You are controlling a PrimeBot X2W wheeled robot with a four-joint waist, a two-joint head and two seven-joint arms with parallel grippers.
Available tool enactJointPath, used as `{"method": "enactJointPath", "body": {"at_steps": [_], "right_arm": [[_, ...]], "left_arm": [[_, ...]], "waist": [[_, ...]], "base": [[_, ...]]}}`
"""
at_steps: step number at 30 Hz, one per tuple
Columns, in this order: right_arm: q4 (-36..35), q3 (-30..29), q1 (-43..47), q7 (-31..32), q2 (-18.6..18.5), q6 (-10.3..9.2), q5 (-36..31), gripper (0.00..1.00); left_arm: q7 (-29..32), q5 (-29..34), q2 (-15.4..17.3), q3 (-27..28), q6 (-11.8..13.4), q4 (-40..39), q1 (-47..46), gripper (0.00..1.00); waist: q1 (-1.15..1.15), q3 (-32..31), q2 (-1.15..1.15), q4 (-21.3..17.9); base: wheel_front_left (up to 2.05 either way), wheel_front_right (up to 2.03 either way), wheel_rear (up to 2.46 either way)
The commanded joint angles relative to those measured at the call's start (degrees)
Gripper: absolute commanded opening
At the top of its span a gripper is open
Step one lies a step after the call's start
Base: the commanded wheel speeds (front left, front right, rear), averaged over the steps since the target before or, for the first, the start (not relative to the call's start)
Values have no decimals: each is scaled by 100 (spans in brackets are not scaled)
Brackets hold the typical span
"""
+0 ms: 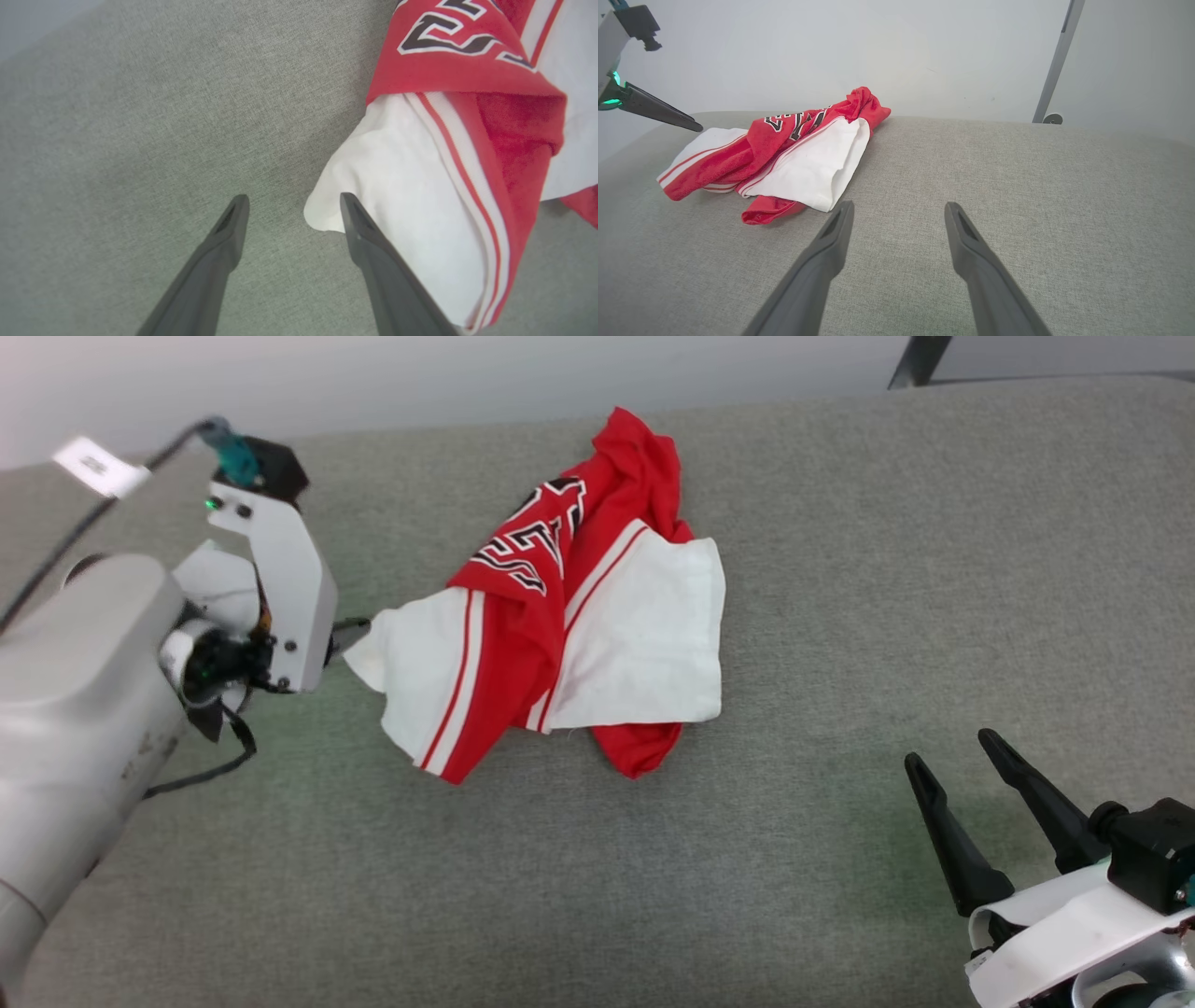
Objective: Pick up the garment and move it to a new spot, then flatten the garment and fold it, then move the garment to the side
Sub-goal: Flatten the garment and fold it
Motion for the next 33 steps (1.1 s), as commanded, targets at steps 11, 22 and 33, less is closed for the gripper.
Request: {"method": "enactJointPath", "body": {"at_steps": [11,22,33], "right_arm": [[62,-68,-40,-81,-8,-8,40,100],[81,-109,-79,-65,1,-7,5,100],[110,-59,-14,-47,25,-8,21,100]], "left_arm": [[659,-768,3,325,164,142,201,78],[512,-868,13,440,105,-19,203,0],[486,-497,698,475,515,-229,-262,0]], "waist": [[0,184,0,-211],[0,173,0,-94],[0,83,0,-12]], "base": [[0,0,0],[0,0,0],[0,0,0]]}}
